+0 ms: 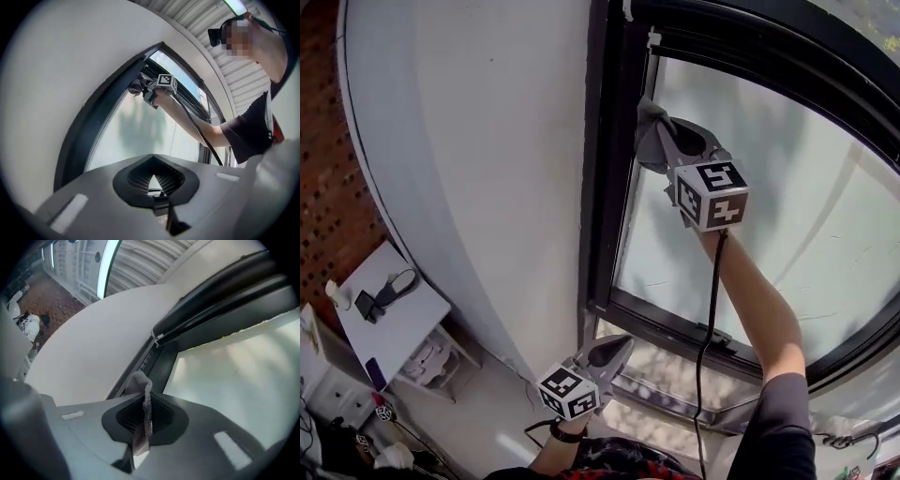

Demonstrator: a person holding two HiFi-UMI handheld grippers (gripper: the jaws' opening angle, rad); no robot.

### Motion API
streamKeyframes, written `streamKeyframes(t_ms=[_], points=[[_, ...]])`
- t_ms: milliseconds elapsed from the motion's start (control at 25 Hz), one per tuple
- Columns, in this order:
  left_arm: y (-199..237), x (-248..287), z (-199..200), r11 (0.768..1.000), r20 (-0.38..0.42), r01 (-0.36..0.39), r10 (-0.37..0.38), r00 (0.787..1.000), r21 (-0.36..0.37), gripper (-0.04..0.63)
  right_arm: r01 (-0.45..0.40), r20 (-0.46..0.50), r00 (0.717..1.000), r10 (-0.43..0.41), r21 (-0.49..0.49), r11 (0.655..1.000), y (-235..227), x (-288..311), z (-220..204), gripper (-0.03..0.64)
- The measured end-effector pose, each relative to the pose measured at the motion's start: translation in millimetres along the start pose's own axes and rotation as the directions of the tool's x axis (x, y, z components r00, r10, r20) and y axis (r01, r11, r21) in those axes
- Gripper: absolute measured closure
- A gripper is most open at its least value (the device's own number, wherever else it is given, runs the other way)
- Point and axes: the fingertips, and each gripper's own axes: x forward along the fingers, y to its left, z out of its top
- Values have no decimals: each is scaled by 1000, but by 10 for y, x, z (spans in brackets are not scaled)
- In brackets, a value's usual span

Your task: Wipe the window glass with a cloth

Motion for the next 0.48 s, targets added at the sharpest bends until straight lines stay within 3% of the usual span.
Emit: streamKeyframes(t_ms=[120,240,480], points=[[53,-68,19,1000,9,-9,9,1000,-1,593,26,-10,1000,-25,41,999,-104,15,-57,598],[11,-9,-31,1000,-6,17,-17,1000,1,593,65,-18,998,-65,5,998,-286,-179,-61,598],[-363,437,-207,987,-69,159,-159,985,-3,593,189,-20,981,-191,-56,980,-945,-980,-34,598]])
